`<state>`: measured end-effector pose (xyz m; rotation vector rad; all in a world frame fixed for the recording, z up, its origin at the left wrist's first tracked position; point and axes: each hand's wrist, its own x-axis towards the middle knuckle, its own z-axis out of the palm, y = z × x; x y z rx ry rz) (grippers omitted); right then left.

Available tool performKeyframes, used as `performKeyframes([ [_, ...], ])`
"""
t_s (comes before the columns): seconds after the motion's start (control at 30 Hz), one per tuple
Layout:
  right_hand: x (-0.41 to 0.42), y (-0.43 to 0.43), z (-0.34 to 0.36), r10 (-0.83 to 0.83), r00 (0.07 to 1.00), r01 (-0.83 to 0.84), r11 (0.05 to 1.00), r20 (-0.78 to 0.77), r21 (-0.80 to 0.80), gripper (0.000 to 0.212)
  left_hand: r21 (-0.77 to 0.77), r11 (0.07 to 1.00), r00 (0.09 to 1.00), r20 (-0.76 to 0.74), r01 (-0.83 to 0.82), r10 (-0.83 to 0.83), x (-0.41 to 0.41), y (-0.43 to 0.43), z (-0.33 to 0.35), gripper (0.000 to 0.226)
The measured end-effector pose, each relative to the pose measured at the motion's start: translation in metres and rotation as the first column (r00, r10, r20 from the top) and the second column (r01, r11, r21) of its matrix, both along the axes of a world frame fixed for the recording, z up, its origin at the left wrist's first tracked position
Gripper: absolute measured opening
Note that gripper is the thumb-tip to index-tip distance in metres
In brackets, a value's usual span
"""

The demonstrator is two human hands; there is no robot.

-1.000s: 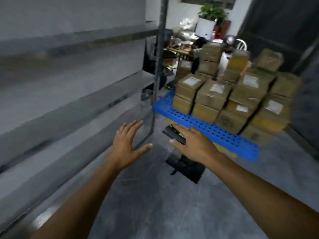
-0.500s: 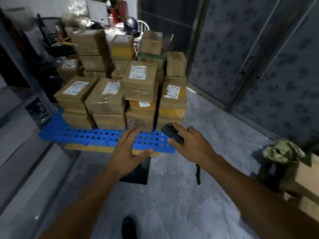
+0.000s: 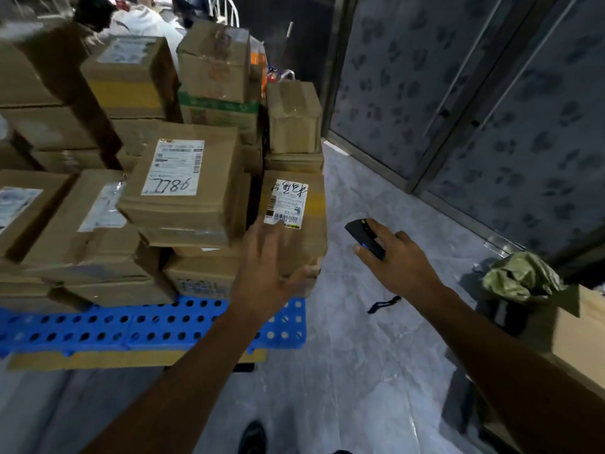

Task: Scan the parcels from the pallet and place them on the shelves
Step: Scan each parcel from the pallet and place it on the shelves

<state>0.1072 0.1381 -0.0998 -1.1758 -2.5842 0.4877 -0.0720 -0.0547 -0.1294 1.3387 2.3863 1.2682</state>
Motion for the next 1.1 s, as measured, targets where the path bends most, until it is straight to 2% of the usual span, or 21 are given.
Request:
performKeyframes([
  [0.17, -0.024, 0.046, -0.020, 0.077, 0.996, -0.073, 0.995, 0.054, -0.074, 0.071, -0.143, 0.975, 0.984, 0.026, -0.171, 0.177, -0.003, 0.032, -0.015, 0.100],
  [0.3, -0.039, 0.071, -0.039, 0.213, 0.974, -0.198, 0.964, 0.072, -0.177, 0.068, -0.084, 0.945, 0.941, 0.103, -0.316, 0.324, 0.000, 0.047, -0.022, 0.103],
  [0.43, -0.044, 0.093, -0.052, 0.291, 0.956, -0.273, 0.930, 0.037, -0.244, 0.067, -0.088, 0.946, 0.927, 0.191, -0.312, 0.323, 0.002, 0.055, -0.029, 0.119],
  [0.53, -0.046, 0.107, -0.058, 0.350, 0.937, -0.334, 0.903, 0.014, -0.272, 0.066, -0.100, 0.952, 0.907, 0.288, -0.290, 0.306, 0.003, 0.058, -0.036, 0.123],
  [0.63, -0.044, 0.114, -0.062, 0.398, 0.917, -0.382, 0.879, -0.003, -0.285, 0.066, -0.034, 0.952, 0.888, 0.353, -0.303, 0.295, 0.011, 0.058, -0.042, 0.115],
  [0.87, -0.019, 0.110, -0.054, 0.477, 0.877, -0.471, 0.832, -0.055, -0.293, 0.063, 0.192, 0.908, 0.892, 0.344, -0.372, 0.292, 0.053, 0.044, -0.041, 0.114],
  [1.1, 0.035, 0.067, -0.041, 0.513, 0.856, -0.507, 0.814, -0.059, -0.283, 0.077, 0.266, 0.892, 0.916, 0.274, -0.365, 0.293, 0.113, -0.006, -0.055, 0.113],
])
